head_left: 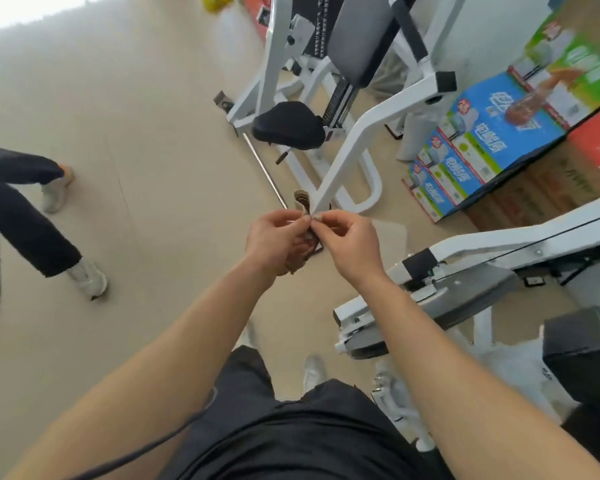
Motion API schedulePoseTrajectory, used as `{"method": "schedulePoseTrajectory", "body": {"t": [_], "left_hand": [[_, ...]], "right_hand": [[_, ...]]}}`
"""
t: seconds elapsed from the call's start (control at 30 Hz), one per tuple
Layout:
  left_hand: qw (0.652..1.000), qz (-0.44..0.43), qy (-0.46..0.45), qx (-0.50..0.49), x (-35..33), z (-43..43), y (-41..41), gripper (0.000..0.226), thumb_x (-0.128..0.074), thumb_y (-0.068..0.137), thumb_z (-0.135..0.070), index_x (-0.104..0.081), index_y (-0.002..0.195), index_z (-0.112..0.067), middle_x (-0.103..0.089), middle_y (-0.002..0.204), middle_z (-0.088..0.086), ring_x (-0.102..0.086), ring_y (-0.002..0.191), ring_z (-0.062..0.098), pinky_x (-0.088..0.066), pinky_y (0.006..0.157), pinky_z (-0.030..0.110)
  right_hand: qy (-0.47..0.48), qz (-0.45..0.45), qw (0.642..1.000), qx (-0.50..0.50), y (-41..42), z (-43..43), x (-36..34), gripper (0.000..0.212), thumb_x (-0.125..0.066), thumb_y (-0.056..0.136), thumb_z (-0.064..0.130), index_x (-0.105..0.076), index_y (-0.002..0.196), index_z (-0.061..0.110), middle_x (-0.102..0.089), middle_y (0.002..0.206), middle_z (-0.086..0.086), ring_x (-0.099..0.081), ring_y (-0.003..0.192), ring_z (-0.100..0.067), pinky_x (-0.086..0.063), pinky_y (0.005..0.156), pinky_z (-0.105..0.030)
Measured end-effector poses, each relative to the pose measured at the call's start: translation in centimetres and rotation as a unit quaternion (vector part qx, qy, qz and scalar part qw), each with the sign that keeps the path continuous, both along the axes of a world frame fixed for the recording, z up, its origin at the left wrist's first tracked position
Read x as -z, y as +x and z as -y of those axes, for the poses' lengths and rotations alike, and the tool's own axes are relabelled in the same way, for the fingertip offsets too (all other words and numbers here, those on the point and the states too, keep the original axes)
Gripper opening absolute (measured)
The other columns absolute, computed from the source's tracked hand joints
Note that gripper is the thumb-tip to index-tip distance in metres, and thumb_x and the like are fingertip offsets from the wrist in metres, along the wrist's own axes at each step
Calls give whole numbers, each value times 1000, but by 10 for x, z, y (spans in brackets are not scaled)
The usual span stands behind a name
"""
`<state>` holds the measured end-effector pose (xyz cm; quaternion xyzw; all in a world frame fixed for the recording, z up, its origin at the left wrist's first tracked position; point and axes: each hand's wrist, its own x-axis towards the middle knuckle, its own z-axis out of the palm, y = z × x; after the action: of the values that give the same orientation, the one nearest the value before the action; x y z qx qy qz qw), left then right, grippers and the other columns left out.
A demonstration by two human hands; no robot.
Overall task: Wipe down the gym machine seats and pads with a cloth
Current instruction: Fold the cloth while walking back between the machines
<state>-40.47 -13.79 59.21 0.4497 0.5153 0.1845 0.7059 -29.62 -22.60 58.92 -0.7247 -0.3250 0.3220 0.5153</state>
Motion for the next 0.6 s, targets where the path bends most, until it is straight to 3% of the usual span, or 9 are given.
{"method": "schedulePoseTrajectory", "body": {"t": [0.07,0.17,0.27,0.37,0.47,0.53,0.6], "left_hand": [[1000,1,-15,14,2,-27,8,22,-73,91,-16,-71,108,-4,-75,83,11,-72,70,23,-58,63,26],[998,6,-39,57,7,-69,11,24,-70,93,-17,-70,113,-3,-77,92,12,-76,77,21,-59,68,25],[991,17,-78,107,3,-114,8,24,-64,95,-14,-68,117,-5,-77,93,8,-77,82,20,-58,72,27],[976,39,-116,182,-9,-160,4,20,-57,96,-19,-72,108,-14,-78,93,3,-76,85,20,-57,70,27],[980,-1,2,197,-8,-193,6,17,-64,92,-25,-72,105,-16,-72,97,1,-69,89,20,-54,73,30],[975,-5,63,212,-3,-211,16,45,-75,83,-37,-60,121,-19,-65,111,-2,-65,101,16,-53,84,31],[956,30,53,287,2,-221,31,71,-76,74,-51,-51,133,-19,-64,125,1,-64,112,17,-53,93,33]], "right_hand": [[-26,13,1000,12,4,-18,2,15,-69,92,24,-79,102,19,-77,89,8,-73,85,-6,-58,78,-25],[-57,44,997,7,8,-48,2,24,-69,90,25,-76,112,20,-75,96,11,-69,89,-1,-56,77,-16],[-75,62,995,-8,13,-81,-3,23,-76,85,21,-76,108,21,-73,93,12,-68,85,-1,-51,72,-10],[-67,19,997,17,23,-113,-13,13,-78,85,18,-72,85,29,-72,76,11,-70,74,-10,-58,73,-30],[-9,-43,997,59,37,-134,-29,20,-69,91,8,-67,80,24,-69,73,11,-64,73,-9,-54,78,-34],[44,-117,988,94,46,-147,-43,19,-61,96,6,-63,83,20,-69,77,7,-63,78,-10,-53,77,-34],[73,-174,973,129,56,-156,-54,16,-55,101,12,-61,88,17,-70,84,2,-65,81,-16,-56,72,-38]]}}
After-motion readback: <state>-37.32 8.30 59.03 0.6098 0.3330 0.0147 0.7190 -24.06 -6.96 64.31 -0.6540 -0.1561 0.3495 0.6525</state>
